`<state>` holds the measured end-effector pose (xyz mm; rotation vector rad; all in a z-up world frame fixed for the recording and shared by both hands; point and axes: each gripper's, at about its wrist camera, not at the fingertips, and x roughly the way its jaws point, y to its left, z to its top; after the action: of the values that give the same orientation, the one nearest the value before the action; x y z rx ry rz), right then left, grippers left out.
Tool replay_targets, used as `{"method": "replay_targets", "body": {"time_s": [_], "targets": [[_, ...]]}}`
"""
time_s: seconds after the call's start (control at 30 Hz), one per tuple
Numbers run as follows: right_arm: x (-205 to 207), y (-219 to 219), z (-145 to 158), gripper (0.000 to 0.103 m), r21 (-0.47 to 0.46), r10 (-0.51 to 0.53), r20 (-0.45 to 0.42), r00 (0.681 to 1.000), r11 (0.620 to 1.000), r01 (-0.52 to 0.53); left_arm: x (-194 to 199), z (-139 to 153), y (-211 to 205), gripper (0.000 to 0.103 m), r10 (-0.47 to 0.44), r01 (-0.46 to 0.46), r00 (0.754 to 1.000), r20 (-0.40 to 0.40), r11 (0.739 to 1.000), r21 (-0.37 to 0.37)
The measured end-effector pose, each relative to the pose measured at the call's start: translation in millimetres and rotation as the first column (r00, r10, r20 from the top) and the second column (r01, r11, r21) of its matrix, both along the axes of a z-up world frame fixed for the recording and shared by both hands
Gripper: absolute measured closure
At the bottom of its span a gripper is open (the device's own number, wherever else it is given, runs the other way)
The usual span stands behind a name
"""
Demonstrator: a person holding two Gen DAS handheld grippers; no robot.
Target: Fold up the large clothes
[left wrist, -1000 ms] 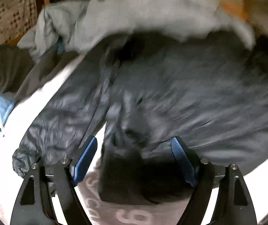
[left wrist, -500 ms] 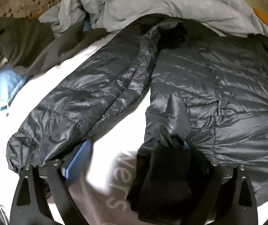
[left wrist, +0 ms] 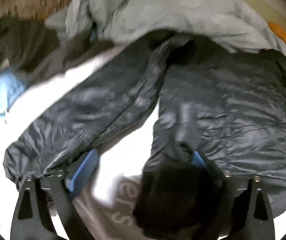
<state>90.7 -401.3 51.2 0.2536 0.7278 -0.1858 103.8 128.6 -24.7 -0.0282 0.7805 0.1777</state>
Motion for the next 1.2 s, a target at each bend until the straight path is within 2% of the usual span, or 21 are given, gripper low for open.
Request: {"method": "replay_targets", "body": {"time_s": [0.1, 0.23, 0.33, 0.4, 0.47, 0.57, 0.67, 0.93, 1.0, 1.03, 1.1, 1.2], "targets": [[-13, 15, 3, 0.035, 0.080, 0.128, -0.001, 0.992, 0.989, -0.128, -14, 19, -23, 0.015, -0.119, 0.115, 0.987, 0.104, 0.992, 0.045], [-16, 50, -1, 0.035, 0.092, 0.238, -0.005, 0.971, 0.967, -0.237, -32, 32, -57, 0.014, -0.267, 0.253, 0.946, 0.183, 0.963, 0.097], [-18, 91, -18, 0.034, 0.046, 0.299, -0.058, 0.953, 0.954, -0.296, -38, 27, -81, 0.014, -0.339, 0.317, 0.925, 0.170, 0.937, 0.144], [-15, 113, -32, 0.033, -0.012, 0.313, -0.136, 0.940, 0.948, -0.318, -39, 15, -96, 0.014, -0.349, 0.318, 0.929, 0.127, 0.924, 0.213], [-14, 128, -47, 0.033, -0.088, 0.296, -0.186, 0.937, 0.945, -0.316, -39, 3, -105, 0.014, -0.344, 0.314, 0.935, 0.087, 0.917, 0.248], [-13, 140, -64, 0.031, -0.150, 0.252, -0.195, 0.948, 0.947, -0.283, -34, -10, -105, 0.011, -0.322, 0.305, 0.945, 0.051, 0.930, 0.204], [-11, 148, -68, 0.028, -0.211, 0.234, -0.187, 0.954, 0.939, -0.272, -29, -13, -99, 0.010, -0.318, 0.308, 0.947, 0.041, 0.937, 0.163], [-16, 149, -68, 0.027, -0.202, 0.188, -0.141, 0.972, 0.956, -0.215, -37, -11, -98, 0.012, -0.326, 0.321, 0.943, 0.072, 0.945, 0.068], [-15, 148, -68, 0.028, -0.205, 0.193, -0.137, 0.972, 0.954, -0.218, -36, -11, -97, 0.019, -0.319, 0.317, 0.946, 0.064, 0.948, 0.030], [-16, 147, -65, 0.030, -0.204, 0.196, -0.139, 0.971, 0.954, -0.222, -36, -11, -98, 0.025, -0.322, 0.322, 0.945, 0.061, 0.947, 0.018], [-20, 140, -54, 0.040, -0.179, 0.206, -0.126, 0.970, 0.958, -0.226, -37, -11, -100, 0.026, -0.318, 0.317, 0.946, 0.057, 0.948, 0.020], [-32, 113, -26, 0.040, -0.111, 0.163, -0.032, 0.986, 0.980, -0.165, -35, -10, -95, 0.025, -0.295, 0.297, 0.954, 0.052, 0.954, -0.034]]}}
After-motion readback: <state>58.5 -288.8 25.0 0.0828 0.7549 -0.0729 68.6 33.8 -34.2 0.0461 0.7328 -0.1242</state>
